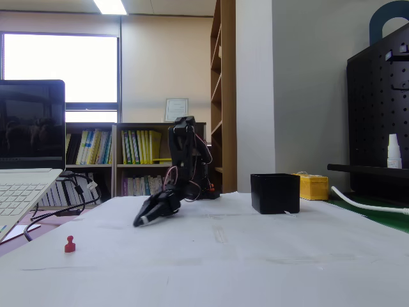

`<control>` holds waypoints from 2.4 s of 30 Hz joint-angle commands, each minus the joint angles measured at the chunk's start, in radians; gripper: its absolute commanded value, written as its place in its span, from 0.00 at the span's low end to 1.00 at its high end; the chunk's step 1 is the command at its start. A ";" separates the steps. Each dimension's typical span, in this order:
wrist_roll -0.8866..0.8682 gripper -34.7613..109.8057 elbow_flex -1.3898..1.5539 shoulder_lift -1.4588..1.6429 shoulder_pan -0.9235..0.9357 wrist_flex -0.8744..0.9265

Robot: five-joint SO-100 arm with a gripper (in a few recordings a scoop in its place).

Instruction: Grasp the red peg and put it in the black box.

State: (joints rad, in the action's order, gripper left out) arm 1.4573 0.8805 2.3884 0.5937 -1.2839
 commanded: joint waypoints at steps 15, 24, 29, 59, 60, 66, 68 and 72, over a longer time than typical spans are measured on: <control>0.126 0.24 0.173 -0.043 0.046 0.310; 0.115 0.33 0.261 -0.071 0.044 0.476; 0.190 0.48 0.293 -0.058 0.055 0.511; 0.112 0.54 0.856 0.232 0.026 0.650; 0.109 0.54 0.877 0.241 0.023 0.664; 0.104 0.54 1.012 0.287 0.014 0.776; 0.106 0.54 1.029 0.288 0.009 0.799; 0.110 0.54 1.074 0.308 0.002 0.807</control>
State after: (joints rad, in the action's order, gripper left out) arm 1.5585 1.8883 2.6783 0.6059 -0.4893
